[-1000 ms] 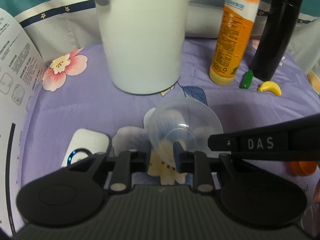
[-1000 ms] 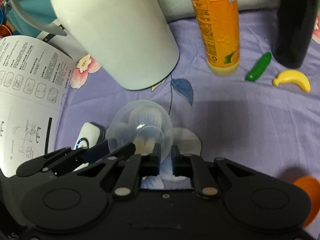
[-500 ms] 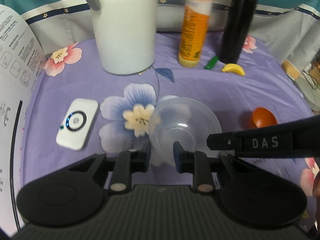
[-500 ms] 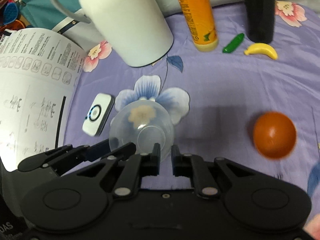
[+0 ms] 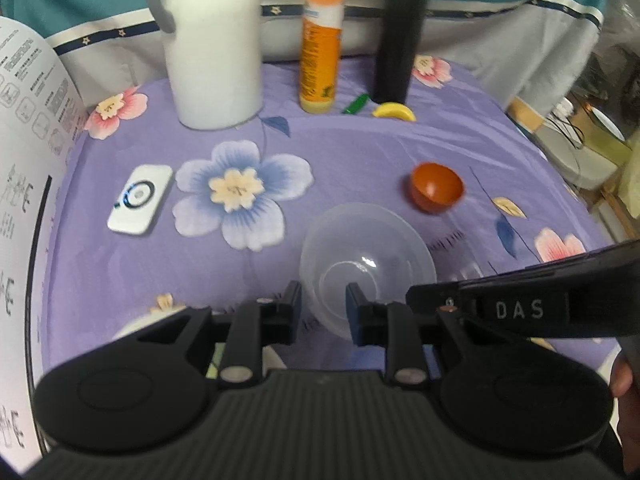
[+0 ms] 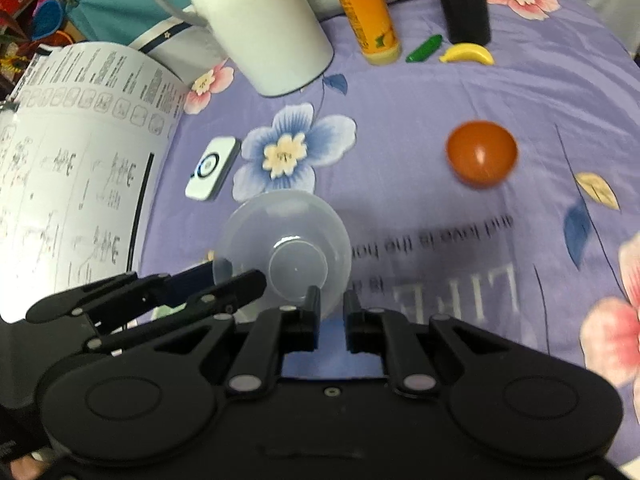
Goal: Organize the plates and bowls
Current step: 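Carry the clear bowl with both tools into the blue bowl, open both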
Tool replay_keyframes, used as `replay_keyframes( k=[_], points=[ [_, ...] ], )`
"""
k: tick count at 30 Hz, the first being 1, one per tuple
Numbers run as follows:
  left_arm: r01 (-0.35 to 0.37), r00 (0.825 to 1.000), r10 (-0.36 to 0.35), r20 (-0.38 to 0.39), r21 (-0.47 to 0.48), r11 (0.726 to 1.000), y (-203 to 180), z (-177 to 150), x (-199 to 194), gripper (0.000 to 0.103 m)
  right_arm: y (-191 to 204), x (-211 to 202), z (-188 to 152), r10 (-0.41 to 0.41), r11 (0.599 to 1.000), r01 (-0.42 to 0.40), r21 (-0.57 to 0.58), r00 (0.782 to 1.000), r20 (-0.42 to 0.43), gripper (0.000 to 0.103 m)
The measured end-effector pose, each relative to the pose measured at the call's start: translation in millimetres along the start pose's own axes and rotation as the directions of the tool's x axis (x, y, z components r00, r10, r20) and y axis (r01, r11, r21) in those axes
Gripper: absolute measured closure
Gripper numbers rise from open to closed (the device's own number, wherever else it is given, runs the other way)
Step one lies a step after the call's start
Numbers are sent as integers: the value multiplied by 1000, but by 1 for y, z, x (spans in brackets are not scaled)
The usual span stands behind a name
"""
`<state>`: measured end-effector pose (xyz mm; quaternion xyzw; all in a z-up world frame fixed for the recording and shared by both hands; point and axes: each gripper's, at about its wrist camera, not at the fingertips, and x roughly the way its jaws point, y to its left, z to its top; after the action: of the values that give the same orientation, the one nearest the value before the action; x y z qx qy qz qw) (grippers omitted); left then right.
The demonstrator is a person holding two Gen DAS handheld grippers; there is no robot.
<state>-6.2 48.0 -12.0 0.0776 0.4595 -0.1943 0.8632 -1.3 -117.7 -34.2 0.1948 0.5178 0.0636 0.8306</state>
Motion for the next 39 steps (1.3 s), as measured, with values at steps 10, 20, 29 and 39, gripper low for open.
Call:
replay_keyframes(
  k=[10, 20, 29, 39],
  points=[
    [38, 998, -38, -45, 1, 999, -22, -37, -14, 80, -15, -17, -37, -4, 1000, 3, -15, 999, -45, 90],
    [42, 992, -42, -115, 1, 999, -30, -56, -3, 79, -19, -16, -48, -14, 1000, 12, -25, 997, -78, 89],
    [52, 990, -52, -132, -3, 999, -30, -58, 2, 78, -17, -14, -51, -29, 999, 26, -44, 996, -82, 88],
    [60, 990, -60, -129, -4, 998, -30, -57, 3, 76, -16, -12, -49, -39, 998, 35, -45, 996, -81, 88]
  ],
)
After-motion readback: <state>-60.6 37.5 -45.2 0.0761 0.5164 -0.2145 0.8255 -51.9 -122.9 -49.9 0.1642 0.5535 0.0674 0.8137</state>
